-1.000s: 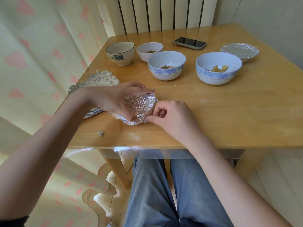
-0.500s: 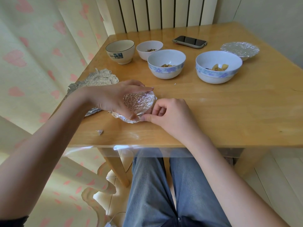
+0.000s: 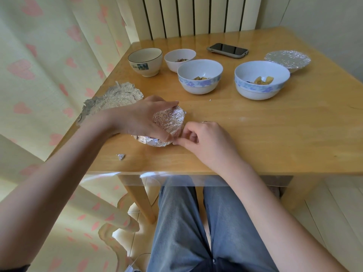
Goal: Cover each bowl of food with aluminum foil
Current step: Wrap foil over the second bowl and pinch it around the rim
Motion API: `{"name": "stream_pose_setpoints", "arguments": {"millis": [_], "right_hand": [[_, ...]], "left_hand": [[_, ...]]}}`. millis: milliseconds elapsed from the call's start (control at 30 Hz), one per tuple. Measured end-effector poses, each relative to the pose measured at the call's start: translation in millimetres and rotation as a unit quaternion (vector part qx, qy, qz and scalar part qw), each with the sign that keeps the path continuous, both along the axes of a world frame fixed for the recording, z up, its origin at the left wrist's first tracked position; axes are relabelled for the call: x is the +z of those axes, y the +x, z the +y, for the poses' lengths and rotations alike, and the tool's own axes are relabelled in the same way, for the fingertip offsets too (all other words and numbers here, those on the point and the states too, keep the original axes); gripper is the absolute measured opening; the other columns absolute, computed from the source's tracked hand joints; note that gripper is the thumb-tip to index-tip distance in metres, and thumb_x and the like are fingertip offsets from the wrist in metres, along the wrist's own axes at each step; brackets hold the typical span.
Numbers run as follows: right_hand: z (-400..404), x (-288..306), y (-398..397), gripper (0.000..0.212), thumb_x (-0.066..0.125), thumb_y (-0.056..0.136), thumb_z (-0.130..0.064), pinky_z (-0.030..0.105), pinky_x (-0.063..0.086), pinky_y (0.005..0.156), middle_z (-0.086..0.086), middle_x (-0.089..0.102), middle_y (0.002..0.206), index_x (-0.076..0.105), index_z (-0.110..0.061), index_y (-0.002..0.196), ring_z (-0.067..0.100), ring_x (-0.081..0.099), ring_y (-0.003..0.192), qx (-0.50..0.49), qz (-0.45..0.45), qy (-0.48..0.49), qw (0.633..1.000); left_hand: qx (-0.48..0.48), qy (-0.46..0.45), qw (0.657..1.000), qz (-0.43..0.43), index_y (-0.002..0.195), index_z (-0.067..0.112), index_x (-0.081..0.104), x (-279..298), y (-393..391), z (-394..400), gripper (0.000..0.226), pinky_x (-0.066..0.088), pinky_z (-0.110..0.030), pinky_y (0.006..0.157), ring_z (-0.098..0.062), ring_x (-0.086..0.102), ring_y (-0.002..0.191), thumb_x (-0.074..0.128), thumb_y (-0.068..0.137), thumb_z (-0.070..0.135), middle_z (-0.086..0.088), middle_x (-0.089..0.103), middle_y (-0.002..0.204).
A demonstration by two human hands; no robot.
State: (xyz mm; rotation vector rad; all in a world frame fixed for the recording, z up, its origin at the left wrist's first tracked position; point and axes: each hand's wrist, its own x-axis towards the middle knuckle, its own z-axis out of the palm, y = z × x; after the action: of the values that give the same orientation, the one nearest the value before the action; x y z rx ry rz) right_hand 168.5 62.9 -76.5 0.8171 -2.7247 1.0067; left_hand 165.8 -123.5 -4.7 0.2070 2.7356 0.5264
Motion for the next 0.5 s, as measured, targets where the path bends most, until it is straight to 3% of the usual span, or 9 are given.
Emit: {"name": "stream_pose_setpoints", "arguments": {"millis": [167, 267, 333, 400, 500], "right_hand": [[-7, 8, -7, 0.033, 0.072, 0.075, -0.050, 0.030, 0.039, 0.057, -0.006, 0.054, 0.064, 0.061, -0.019, 0.070, 0.018, 0.053, 0.068, -0.048, -0.017, 0.012, 0.999], [-4, 2, -2, 0.025, 0.077, 0.074, -0.040, 0.030, 0.044, 0.061, -0.011, 0.054, 0.062, 0.065, -0.018, 0.075, 0.010, 0.051, 0.061, -0.046, -0.068, -0.072, 0.994], [-1, -7, 16, 0.018, 0.073, 0.082, -0.025, 0.026, 0.046, 0.075, -0.006, 0.063, 0.085, 0.067, -0.017, 0.097, 0.009, 0.057, 0.078, -0.072, -0.087, -0.119, 0.986], [2, -13, 37, 0.036, 0.058, 0.090, -0.009, 0.022, 0.041, 0.092, -0.001, 0.061, 0.115, 0.057, -0.016, 0.125, 0.013, 0.056, 0.105, -0.089, -0.116, -0.144, 0.979], [-7, -11, 53, 0.062, 0.041, 0.093, 0.000, 0.018, 0.038, 0.100, -0.012, 0.046, 0.132, 0.029, -0.023, 0.148, 0.000, 0.047, 0.115, -0.019, -0.236, -0.217, 0.947]], "left_hand": [[0.005, -0.010, 1.000, -0.008, 0.150, 0.045, 0.024, 3, 2, 1, 0.104, 0.026, -0.023, 0.098, -0.003, 0.030, 0.124, 0.068, 0.056, 0.056, 0.019, 0.025, 0.144], [0.009, -0.007, 1.000, -0.007, 0.149, 0.046, 0.025, 4, 2, 1, 0.103, 0.025, -0.023, 0.097, -0.002, 0.030, 0.123, 0.068, 0.056, 0.054, 0.020, 0.025, 0.143], [0.009, -0.008, 1.000, -0.001, 0.149, 0.046, 0.025, 2, 3, 1, 0.103, 0.025, -0.022, 0.097, -0.003, 0.030, 0.125, 0.067, 0.056, 0.053, 0.020, 0.025, 0.144], [0.011, -0.007, 1.000, 0.000, 0.149, 0.047, 0.024, 1, 3, 1, 0.103, 0.024, -0.023, 0.098, -0.004, 0.029, 0.127, 0.066, 0.055, 0.054, 0.020, 0.024, 0.145], [0.010, -0.007, 1.000, -0.003, 0.149, 0.046, 0.025, 2, 3, 1, 0.103, 0.024, -0.021, 0.097, 0.000, 0.029, 0.122, 0.067, 0.056, 0.053, 0.021, 0.024, 0.144]]}}
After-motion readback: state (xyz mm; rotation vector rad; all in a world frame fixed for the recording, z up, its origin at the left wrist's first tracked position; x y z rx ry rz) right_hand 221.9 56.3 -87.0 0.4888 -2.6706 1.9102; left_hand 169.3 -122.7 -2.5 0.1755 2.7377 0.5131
